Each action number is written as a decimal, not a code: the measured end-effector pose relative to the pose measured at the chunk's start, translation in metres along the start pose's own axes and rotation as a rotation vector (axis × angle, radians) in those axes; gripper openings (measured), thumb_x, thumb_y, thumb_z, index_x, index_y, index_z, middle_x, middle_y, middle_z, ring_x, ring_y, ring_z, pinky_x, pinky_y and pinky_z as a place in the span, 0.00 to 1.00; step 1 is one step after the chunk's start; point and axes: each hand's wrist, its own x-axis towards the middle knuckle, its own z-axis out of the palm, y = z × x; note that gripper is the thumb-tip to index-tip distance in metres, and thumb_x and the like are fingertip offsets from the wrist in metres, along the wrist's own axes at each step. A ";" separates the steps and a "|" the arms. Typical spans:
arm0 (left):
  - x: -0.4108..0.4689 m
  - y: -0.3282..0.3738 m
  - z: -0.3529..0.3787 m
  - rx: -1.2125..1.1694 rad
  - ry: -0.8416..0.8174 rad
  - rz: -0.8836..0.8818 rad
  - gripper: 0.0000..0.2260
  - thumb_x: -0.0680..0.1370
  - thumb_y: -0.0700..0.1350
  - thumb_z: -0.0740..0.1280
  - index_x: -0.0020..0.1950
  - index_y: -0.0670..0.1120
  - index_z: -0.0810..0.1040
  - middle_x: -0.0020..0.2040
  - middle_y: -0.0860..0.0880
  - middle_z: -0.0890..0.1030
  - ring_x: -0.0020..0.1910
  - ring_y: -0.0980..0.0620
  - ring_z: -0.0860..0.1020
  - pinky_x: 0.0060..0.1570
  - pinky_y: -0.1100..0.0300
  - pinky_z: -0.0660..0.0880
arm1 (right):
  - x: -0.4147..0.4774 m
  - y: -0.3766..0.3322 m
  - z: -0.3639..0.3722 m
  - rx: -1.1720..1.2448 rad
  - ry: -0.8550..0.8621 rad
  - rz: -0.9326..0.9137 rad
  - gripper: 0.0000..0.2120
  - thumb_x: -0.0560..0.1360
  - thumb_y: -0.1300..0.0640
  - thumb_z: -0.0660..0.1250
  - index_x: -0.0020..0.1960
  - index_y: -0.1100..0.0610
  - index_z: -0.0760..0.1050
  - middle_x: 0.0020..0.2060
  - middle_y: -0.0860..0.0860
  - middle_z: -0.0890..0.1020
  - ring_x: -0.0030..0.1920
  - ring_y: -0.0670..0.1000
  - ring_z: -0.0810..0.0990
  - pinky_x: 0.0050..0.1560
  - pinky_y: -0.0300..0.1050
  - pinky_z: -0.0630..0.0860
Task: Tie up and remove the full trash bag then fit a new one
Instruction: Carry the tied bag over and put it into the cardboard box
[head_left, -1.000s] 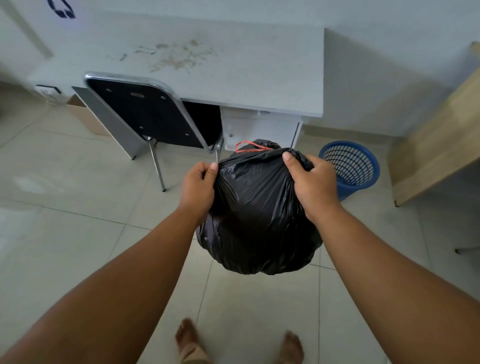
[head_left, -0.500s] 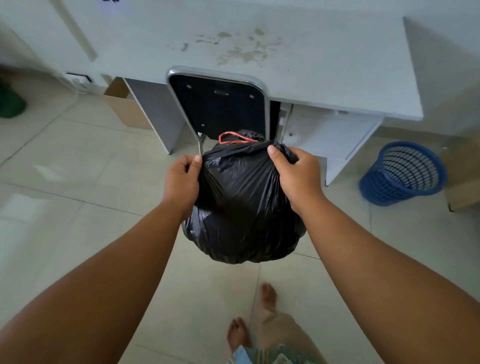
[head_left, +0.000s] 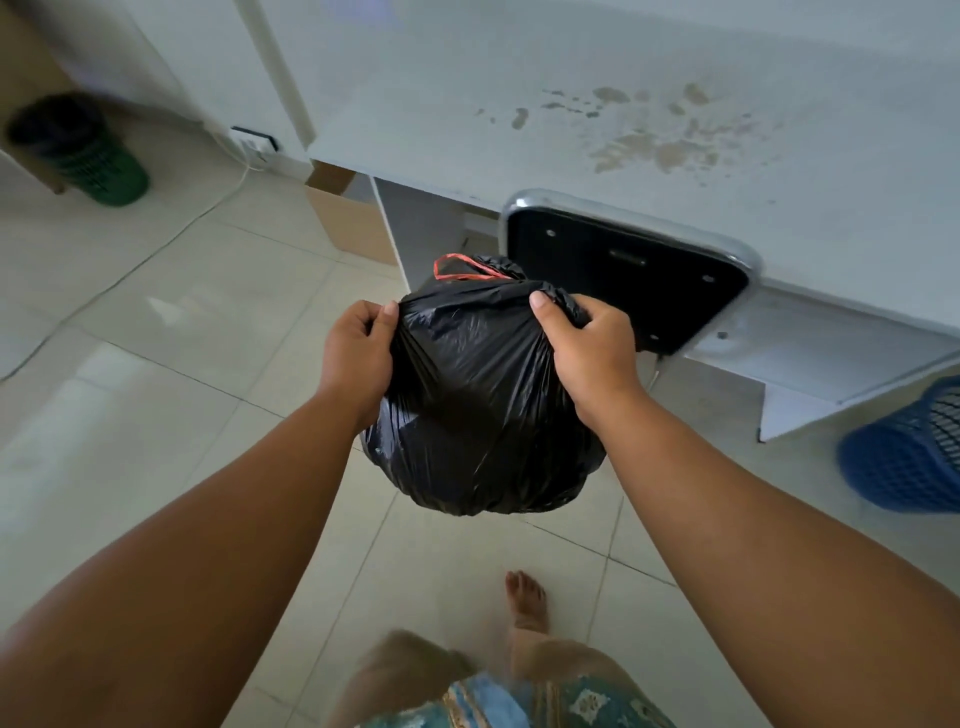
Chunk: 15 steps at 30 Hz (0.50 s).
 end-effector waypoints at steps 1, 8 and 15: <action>0.015 0.000 -0.009 -0.003 0.010 -0.006 0.13 0.83 0.53 0.64 0.40 0.50 0.74 0.36 0.51 0.75 0.36 0.53 0.72 0.38 0.56 0.72 | 0.008 -0.004 0.015 -0.008 -0.012 0.001 0.22 0.75 0.44 0.71 0.43 0.66 0.79 0.42 0.66 0.82 0.37 0.52 0.78 0.40 0.55 0.78; 0.123 -0.003 -0.080 0.005 0.021 -0.017 0.14 0.83 0.53 0.63 0.42 0.47 0.75 0.35 0.51 0.74 0.35 0.53 0.71 0.36 0.57 0.69 | 0.061 -0.034 0.136 0.011 0.001 0.004 0.14 0.76 0.47 0.72 0.42 0.59 0.83 0.38 0.55 0.86 0.41 0.53 0.85 0.44 0.51 0.81; 0.246 -0.012 -0.177 0.045 -0.032 0.000 0.14 0.84 0.53 0.63 0.45 0.45 0.78 0.36 0.51 0.76 0.37 0.52 0.72 0.38 0.56 0.71 | 0.095 -0.070 0.279 0.019 0.058 0.038 0.18 0.75 0.47 0.72 0.41 0.62 0.80 0.34 0.52 0.79 0.36 0.48 0.76 0.38 0.44 0.71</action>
